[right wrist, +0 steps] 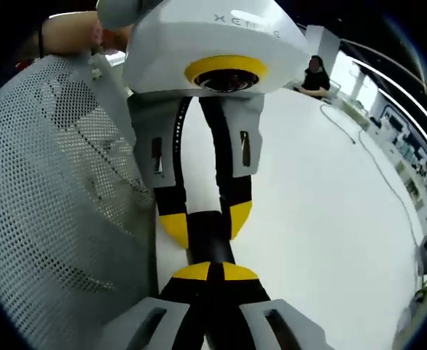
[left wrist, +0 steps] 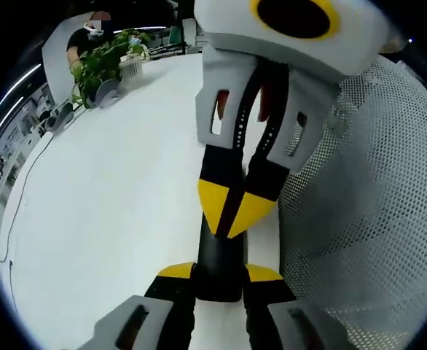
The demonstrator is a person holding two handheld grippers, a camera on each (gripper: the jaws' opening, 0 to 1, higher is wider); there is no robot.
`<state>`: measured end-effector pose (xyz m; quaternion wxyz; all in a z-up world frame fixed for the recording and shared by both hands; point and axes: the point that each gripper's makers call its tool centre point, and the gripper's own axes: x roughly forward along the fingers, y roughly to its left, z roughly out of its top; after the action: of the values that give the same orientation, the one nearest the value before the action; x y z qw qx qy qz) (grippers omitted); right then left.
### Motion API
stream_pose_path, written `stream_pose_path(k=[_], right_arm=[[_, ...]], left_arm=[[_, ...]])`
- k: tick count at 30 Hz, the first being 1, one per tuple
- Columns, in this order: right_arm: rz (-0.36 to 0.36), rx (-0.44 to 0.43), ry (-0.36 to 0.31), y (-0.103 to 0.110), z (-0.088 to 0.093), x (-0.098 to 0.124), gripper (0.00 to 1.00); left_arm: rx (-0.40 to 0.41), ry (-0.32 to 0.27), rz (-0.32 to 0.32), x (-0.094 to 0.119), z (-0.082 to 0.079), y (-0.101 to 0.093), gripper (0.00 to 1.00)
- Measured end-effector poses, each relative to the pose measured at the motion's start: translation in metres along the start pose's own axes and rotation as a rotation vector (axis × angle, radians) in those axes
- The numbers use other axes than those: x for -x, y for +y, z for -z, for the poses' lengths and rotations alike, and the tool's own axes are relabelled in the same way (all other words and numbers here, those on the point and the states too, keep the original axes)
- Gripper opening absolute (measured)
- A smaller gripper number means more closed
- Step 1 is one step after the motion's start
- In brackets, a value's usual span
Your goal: Press the specified remote control buttons in sequence, fully releasing each button before pressing the next.
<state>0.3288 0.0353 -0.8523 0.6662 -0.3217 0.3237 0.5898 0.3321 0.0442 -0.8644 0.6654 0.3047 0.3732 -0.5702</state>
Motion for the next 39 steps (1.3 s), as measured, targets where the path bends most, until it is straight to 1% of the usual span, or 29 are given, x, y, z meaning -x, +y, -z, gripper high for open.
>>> stream_pose_path(k=[3,9,15,19,24,26,30,39], right_arm=[[-0.001,0.04,0.013,0.003,0.0,0.0,0.04],[-0.011,0.06,0.016,0.003,0.001,0.0,0.06],[-0.013,0.1,0.031,0.004,0.005,0.002,0.12],[-0.011,0.086,0.044,0.0,0.01,0.003,0.16],[-0.013,0.089,0.056,-0.003,0.015,0.006,0.17],[-0.014,0.045,0.05,-0.004,0.018,0.008,0.18],[-0.014,0.061,0.065,-0.006,0.023,0.009,0.19],[-0.011,0.059,0.084,-0.01,0.034,0.018,0.19]], left_arm=[[0.002,-0.004,-0.002,0.0,0.0,0.0,0.25],[0.006,-0.01,-0.005,0.0,0.0,0.0,0.25],[0.005,-0.007,-0.007,0.0,0.0,0.0,0.25],[0.006,-0.012,-0.008,0.0,0.0,0.0,0.25],[0.005,-0.011,-0.009,0.0,0.0,0.0,0.25],[0.007,-0.013,-0.01,0.0,0.0,0.0,0.25],[0.008,-0.012,-0.011,0.0,-0.001,0.0,0.25],[0.007,-0.012,-0.011,0.001,-0.001,0.0,0.25]])
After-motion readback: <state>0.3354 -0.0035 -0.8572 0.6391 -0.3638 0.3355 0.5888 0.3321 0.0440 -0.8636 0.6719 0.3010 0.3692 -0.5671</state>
